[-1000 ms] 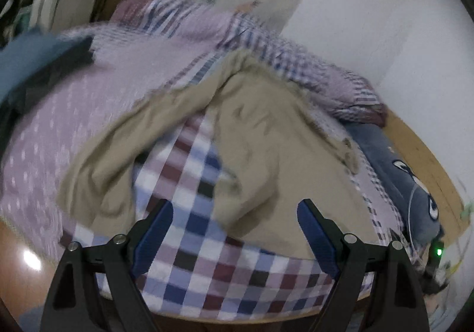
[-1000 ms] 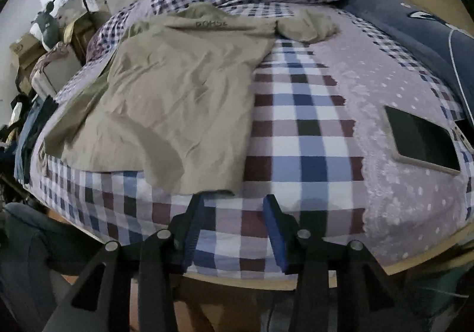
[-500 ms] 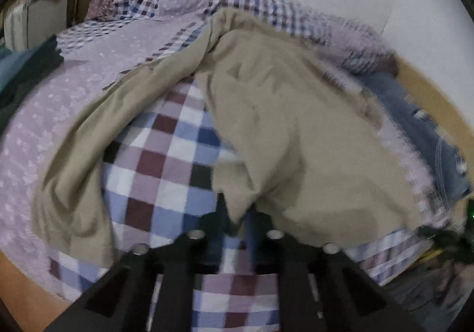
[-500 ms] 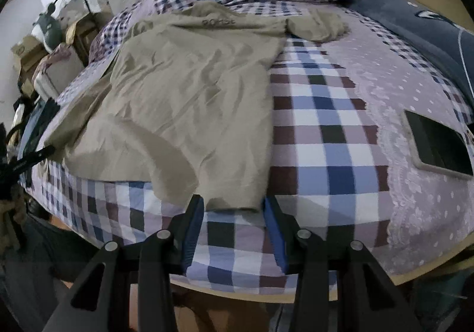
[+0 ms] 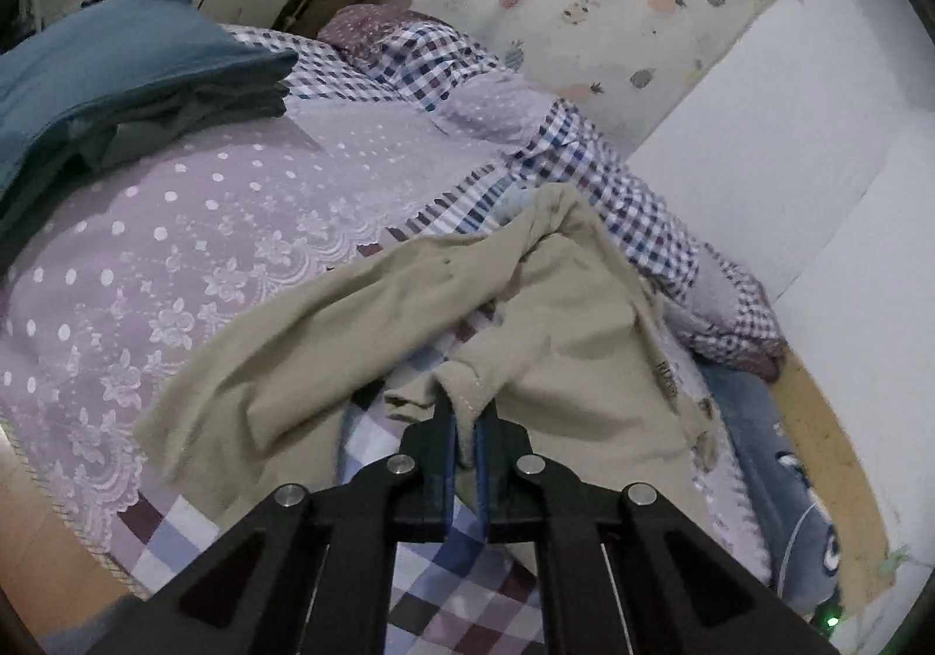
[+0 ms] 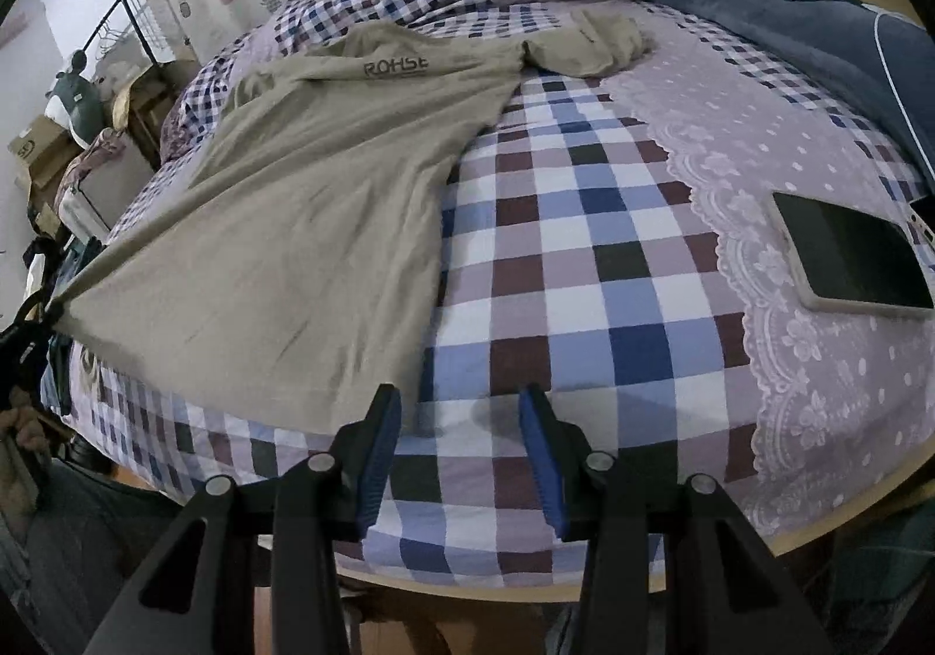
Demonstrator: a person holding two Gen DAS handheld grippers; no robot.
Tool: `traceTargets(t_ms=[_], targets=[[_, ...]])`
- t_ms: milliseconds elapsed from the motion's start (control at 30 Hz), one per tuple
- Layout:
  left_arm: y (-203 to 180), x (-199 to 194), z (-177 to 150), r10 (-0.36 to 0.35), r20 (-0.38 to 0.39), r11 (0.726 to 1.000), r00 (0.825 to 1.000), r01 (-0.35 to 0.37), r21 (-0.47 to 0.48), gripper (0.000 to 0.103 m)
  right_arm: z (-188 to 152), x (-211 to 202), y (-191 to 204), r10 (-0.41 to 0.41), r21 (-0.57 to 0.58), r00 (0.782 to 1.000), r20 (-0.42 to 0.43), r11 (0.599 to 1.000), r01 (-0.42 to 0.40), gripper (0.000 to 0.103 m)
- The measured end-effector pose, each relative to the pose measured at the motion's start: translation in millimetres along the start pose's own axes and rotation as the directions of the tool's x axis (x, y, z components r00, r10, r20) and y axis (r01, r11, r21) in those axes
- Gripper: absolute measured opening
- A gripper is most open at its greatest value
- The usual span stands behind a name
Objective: Fold clothes
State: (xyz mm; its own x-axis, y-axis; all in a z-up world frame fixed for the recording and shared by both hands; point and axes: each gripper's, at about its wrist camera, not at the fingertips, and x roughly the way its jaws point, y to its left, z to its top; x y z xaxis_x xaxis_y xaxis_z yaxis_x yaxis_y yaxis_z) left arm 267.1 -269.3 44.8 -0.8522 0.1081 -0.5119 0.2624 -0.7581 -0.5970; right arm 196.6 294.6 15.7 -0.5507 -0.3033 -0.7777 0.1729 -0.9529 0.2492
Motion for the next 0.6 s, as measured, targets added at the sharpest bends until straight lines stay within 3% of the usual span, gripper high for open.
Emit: traceTargets(t_ms=[333,600], targets=[[5,-1,5,0.044,0.015,0.999,0.999,-0.044,-0.011,0.004,4,16,-4,0.061,0.045,0.998,-0.023,0.997,-0.059,0.047],[7,3,4,0.049,-0.013,0.999,0.999,-0.049,-0.006,0.004,6,20,18,0.025,-0.057,1.0,-0.006,0.998,-0.025,0.045]])
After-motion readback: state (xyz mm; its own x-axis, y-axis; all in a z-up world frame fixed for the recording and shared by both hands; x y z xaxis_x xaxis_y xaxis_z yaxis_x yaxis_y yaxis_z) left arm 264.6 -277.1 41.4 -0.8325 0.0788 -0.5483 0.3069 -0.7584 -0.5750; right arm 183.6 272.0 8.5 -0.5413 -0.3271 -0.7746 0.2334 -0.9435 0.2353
